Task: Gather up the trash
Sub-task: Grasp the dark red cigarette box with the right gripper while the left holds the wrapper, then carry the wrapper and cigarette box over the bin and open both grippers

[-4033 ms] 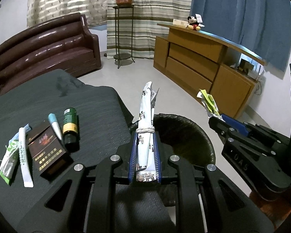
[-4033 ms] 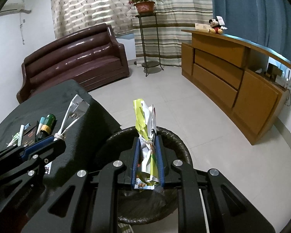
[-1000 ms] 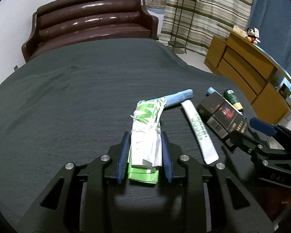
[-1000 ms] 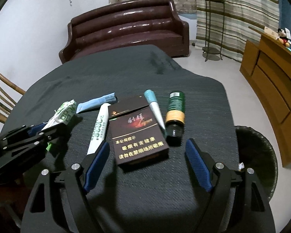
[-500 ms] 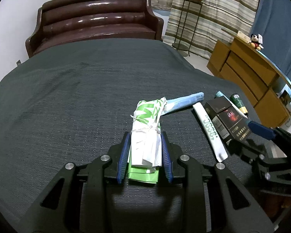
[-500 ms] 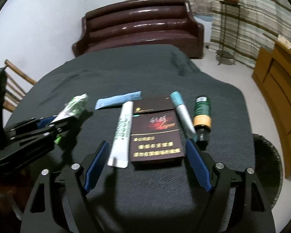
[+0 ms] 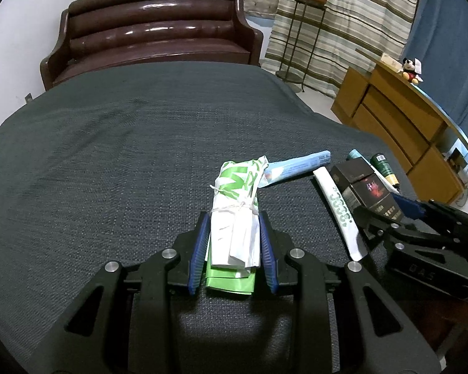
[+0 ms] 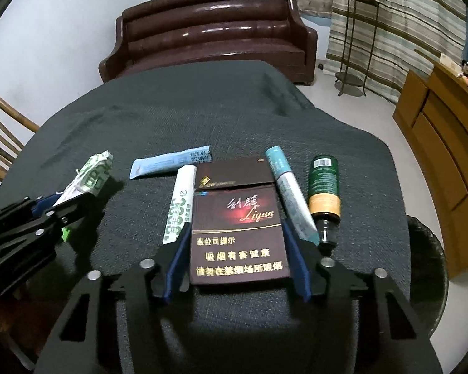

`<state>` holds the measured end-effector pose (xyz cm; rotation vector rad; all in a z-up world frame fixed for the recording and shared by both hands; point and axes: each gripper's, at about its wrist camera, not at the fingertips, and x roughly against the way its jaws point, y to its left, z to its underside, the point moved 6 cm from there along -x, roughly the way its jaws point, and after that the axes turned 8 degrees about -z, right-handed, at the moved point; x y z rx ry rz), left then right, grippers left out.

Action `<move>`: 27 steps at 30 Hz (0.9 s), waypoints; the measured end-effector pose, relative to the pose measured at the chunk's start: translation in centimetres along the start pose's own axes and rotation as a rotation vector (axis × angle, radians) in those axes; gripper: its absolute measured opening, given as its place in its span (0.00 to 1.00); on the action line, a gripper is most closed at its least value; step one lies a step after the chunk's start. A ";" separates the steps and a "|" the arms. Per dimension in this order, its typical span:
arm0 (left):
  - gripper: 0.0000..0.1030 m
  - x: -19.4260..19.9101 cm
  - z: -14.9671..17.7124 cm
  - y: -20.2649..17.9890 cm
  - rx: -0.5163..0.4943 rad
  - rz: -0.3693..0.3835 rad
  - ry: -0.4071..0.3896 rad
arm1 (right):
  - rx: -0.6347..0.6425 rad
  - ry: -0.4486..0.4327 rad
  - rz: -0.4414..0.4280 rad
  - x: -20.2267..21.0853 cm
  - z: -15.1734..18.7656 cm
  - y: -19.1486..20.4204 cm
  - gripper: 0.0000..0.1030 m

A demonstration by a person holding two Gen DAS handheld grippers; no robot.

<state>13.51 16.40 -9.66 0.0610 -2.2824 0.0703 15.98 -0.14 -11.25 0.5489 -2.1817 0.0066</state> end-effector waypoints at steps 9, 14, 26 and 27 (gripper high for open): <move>0.30 0.4 -0.1 0.0 0.002 -0.012 -0.015 | 0.014 -0.038 0.014 1.1 0.3 0.3 0.53; 0.30 0.9 0.0 -0.3 0.003 -0.018 -0.021 | 0.005 -0.067 0.011 2.4 1.0 0.3 0.53; 0.30 3.6 0.6 -3.5 -0.008 0.011 -0.061 | -0.044 -0.144 0.056 6.2 2.4 -1.8 0.53; 0.30 3.8 0.7 -4.0 -0.014 0.015 -0.064 | -0.050 -0.147 0.058 6.4 2.5 -2.1 0.53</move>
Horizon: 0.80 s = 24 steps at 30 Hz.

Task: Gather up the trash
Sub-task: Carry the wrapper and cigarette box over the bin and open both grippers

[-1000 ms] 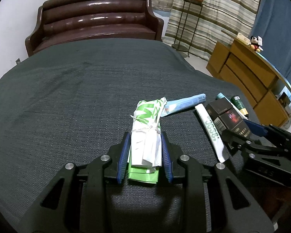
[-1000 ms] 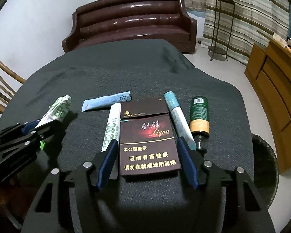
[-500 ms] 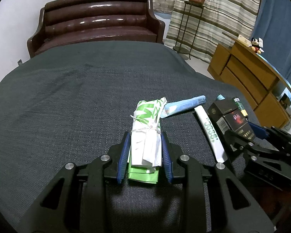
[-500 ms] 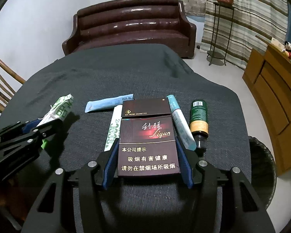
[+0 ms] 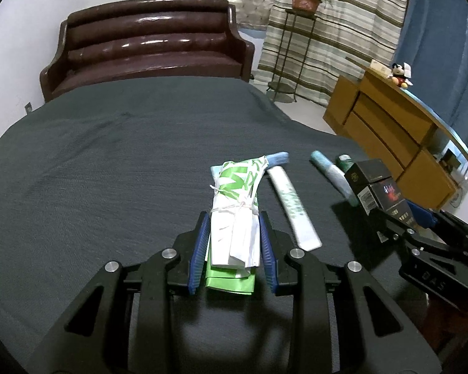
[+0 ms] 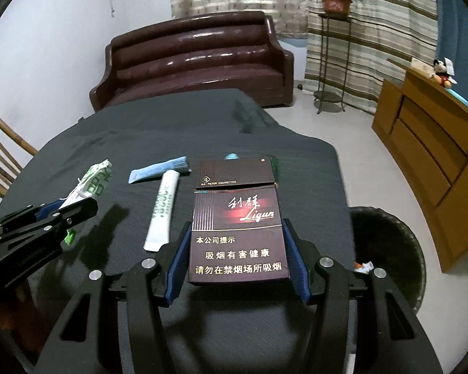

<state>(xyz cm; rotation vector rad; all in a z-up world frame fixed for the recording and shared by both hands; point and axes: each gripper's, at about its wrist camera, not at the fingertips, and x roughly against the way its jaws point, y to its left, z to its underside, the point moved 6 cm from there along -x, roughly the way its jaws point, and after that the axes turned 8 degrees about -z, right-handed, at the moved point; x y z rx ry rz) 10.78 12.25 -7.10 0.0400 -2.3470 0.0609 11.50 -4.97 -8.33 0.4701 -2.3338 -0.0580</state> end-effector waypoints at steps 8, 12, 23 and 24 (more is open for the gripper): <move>0.30 1.2 0.4 -4.1 -0.041 0.031 -0.017 | -0.037 -0.038 0.038 2.3 0.5 -2.9 0.53; 0.30 1.6 0.5 -6.3 -0.066 0.050 -0.027 | -0.054 -0.055 0.066 3.3 0.8 -4.6 0.53; 0.30 1.6 0.5 -13.0 -0.142 0.109 -0.044 | -0.103 -0.095 0.162 5.6 1.3 -10.1 0.53; 0.30 1.5 0.5 -13.6 -0.149 0.116 -0.045 | -0.103 -0.100 0.175 5.9 1.3 -10.6 0.53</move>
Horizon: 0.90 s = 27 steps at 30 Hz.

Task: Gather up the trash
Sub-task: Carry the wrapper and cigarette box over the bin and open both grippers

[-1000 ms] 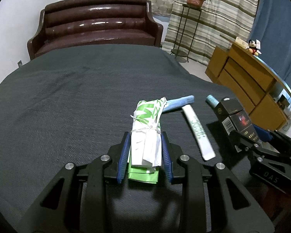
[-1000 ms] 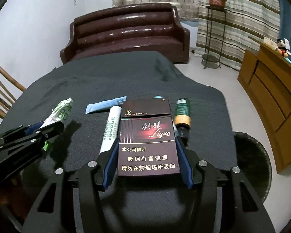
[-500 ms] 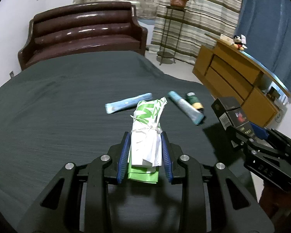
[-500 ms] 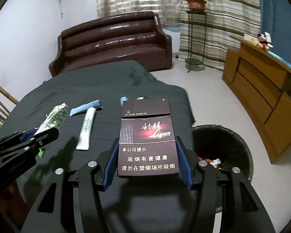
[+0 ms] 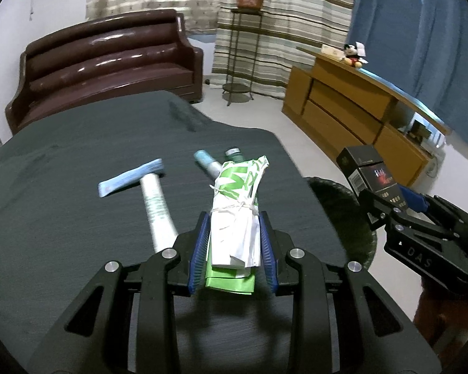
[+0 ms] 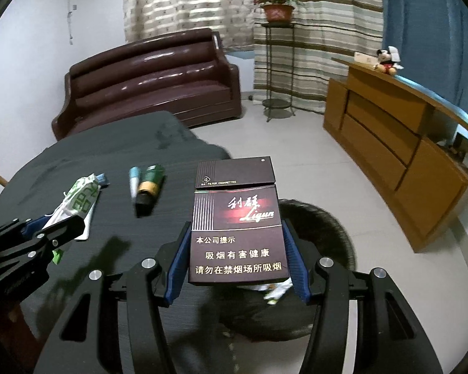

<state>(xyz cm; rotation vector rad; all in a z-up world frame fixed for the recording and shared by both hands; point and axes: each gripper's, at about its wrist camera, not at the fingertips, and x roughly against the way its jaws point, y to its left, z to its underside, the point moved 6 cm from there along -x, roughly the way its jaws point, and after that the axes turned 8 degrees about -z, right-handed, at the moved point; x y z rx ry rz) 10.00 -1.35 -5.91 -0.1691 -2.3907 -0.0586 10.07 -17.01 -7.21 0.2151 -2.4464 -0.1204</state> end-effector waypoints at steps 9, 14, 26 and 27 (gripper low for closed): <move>0.30 -0.6 -0.5 -4.5 -0.060 0.040 -0.018 | -0.027 -0.018 0.068 0.4 0.1 -3.5 0.53; 0.30 -1.6 -1.2 -6.8 -0.078 0.050 -0.034 | -0.032 -0.028 0.099 0.2 0.2 -4.9 0.53; 0.30 -4.1 -1.5 -11.1 -0.124 0.053 -0.038 | -0.067 -0.029 0.118 -0.7 0.1 -7.4 0.53; 0.30 -4.3 -1.6 -11.4 -0.127 0.053 -0.036 | -0.070 -0.029 0.120 -0.8 0.1 -7.5 0.53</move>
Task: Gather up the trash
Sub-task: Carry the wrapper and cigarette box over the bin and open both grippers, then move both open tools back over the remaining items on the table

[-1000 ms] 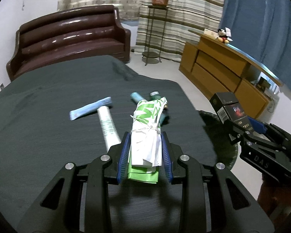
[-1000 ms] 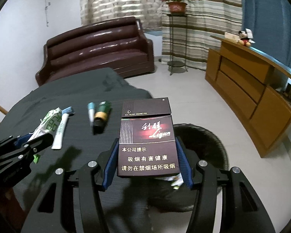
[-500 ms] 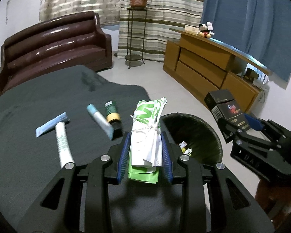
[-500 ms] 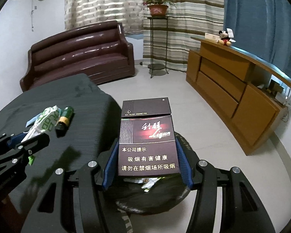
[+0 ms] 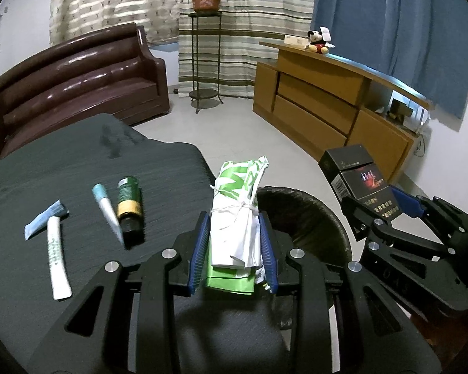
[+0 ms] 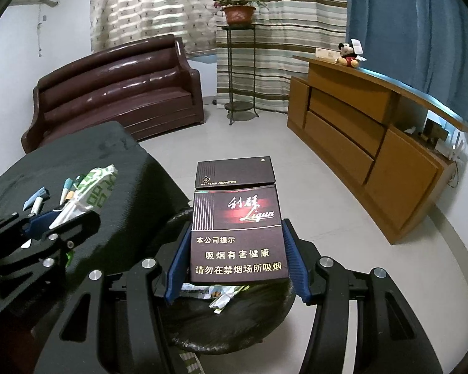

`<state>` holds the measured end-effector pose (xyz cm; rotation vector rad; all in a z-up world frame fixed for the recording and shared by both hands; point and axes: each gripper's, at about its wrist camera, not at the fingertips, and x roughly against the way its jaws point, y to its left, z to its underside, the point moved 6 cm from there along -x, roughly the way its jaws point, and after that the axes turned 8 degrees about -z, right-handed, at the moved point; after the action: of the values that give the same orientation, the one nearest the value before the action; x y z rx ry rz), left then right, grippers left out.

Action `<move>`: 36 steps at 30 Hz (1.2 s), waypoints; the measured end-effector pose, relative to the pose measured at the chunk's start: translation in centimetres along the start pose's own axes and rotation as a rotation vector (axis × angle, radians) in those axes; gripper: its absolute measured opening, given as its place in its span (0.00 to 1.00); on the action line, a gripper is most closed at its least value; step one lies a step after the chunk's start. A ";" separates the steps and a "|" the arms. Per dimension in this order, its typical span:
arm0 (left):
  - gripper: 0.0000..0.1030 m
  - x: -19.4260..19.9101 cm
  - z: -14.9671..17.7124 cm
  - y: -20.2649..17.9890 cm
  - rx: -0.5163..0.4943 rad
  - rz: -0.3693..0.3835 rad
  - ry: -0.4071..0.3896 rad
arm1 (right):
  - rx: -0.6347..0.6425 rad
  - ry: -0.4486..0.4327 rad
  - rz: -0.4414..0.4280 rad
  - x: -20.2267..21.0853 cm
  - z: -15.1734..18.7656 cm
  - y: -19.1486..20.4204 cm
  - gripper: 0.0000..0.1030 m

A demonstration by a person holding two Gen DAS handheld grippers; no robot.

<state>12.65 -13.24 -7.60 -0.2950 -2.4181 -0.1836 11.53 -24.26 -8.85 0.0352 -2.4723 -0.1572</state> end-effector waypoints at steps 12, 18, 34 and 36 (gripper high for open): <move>0.30 -2.4 -0.7 -1.1 -0.025 -0.021 0.030 | -0.037 0.016 0.006 -1.5 0.1 -1.4 0.53; 0.32 -3.1 -0.7 -1.3 -0.037 -0.024 0.046 | -0.055 0.022 0.004 -1.9 0.1 -1.9 0.54; 0.54 -1.6 -0.5 1.5 0.019 -0.059 0.037 | -0.071 0.011 0.012 -1.3 -0.2 -2.2 0.60; 0.55 -1.3 -0.5 2.0 0.028 -0.064 0.037 | -0.065 0.012 0.005 -1.3 -0.3 -1.8 0.60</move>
<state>14.41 -11.63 -7.94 -0.1997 -2.3926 -0.1826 12.71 -25.97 -9.62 0.0028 -2.4541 -0.2340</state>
